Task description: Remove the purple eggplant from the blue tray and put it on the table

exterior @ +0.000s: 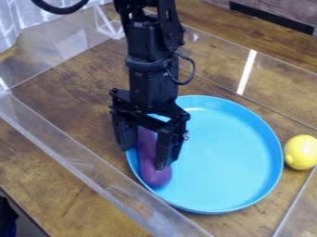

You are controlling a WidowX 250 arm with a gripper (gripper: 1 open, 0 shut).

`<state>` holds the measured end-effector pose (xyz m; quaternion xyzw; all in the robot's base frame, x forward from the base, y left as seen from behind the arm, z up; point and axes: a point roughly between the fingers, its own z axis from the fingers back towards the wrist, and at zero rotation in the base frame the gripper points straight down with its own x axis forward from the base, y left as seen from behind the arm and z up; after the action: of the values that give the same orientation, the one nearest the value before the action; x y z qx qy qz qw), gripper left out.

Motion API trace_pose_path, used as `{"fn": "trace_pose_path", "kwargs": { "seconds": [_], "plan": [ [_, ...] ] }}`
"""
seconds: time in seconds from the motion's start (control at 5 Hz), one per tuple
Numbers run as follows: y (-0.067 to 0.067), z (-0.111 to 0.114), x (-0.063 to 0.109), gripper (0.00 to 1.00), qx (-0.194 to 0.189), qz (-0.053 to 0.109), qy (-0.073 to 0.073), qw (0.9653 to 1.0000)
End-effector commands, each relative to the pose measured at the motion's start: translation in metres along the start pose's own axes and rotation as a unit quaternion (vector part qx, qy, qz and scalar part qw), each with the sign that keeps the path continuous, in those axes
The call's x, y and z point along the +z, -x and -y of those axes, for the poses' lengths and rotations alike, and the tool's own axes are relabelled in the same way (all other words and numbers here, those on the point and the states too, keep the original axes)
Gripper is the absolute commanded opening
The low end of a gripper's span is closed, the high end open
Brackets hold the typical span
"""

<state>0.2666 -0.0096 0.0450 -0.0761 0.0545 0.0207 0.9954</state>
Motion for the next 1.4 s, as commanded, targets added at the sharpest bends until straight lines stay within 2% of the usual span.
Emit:
{"fn": "trace_pose_path", "kwargs": {
  "seconds": [0.0, 0.4, 0.8, 1.0, 1.2],
  "plan": [
    [-0.003, -0.007, 0.002, 1.00, 0.007, 0.012, 0.003, 0.9999],
    [-0.004, -0.013, -0.003, 1.00, 0.011, 0.015, 0.006, 0.9998],
    [-0.002, -0.010, -0.012, 1.00, 0.006, 0.008, 0.006, 0.9999],
    [0.001, -0.004, -0.016, 0.00, -0.004, 0.004, 0.005, 1.0000],
    [0.005, 0.003, -0.016, 0.00, -0.015, 0.002, 0.007, 0.9999]
  ]
}}
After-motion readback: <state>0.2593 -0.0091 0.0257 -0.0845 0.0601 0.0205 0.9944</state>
